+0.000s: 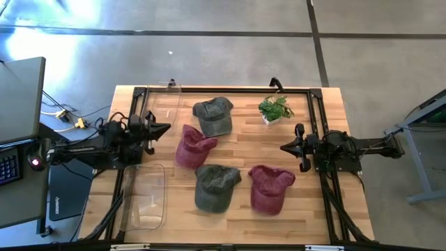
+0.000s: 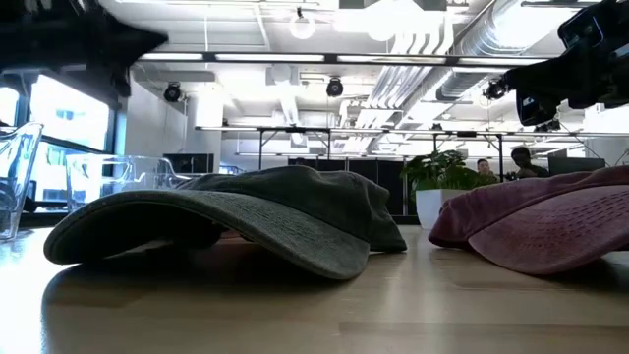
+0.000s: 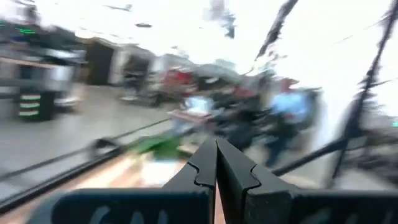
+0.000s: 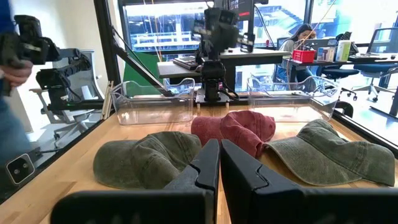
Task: Pick & Place hat
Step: Put the bottom black cap into the bottom transparent bin
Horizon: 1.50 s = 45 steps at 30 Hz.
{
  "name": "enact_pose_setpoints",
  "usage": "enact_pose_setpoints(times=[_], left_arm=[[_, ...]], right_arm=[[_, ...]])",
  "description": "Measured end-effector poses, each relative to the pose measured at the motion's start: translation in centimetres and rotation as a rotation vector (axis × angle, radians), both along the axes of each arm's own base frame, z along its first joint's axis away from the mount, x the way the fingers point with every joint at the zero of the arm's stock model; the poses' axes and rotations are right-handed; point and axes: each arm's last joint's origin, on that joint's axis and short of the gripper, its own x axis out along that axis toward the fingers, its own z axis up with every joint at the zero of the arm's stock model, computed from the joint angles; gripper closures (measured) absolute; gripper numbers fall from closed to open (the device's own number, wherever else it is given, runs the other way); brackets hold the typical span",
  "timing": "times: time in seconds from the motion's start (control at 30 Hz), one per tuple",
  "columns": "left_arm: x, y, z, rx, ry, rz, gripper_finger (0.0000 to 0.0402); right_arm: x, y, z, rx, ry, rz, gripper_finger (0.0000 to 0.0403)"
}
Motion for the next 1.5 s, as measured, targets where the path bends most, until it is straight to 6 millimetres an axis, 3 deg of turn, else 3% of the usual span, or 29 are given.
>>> enact_pose_setpoints(times=[0.17, 0.37, 0.53, 0.77, 0.97, 1.23, 1.5], left_arm=[[-0.3, -0.1, 1.7, -0.126, -0.184, -0.098, 0.0402], [-1.8, 0.2, 4.3, -0.183, -0.484, 0.031, 0.0402], [-0.4, 0.5, 7.3, -0.187, -0.311, 0.116, 0.0402], [6.2, 1.2, 11.5, -0.137, 0.173, 0.130, 0.0402], [12.9, 1.6, 12.7, -0.010, 0.584, -0.018, 0.0402], [21.9, 1.7, 9.1, 0.053, 1.052, -0.448, 0.0390], [28.7, 2.2, 4.2, 0.005, 1.231, -0.608, 0.0306]], right_arm=[[0.0, 0.0, 0.0, 0.000, 0.001, 0.000, 0.0391], [0.0, 0.0, 0.0, 0.000, 0.000, 0.000, 0.0391], [0.0, 0.0, 0.0, 0.000, 0.000, 0.000, 0.0391], [0.0, 0.0, 0.0, 0.000, 0.000, 0.000, 0.0391], [0.0, 0.0, 0.0, 0.000, 0.000, 0.000, 0.0391], [0.0, 0.0, 0.0, 0.000, 0.000, 0.000, 0.0391], [0.0, 0.0, 0.0, 0.000, 0.000, 0.000, 0.0391]])
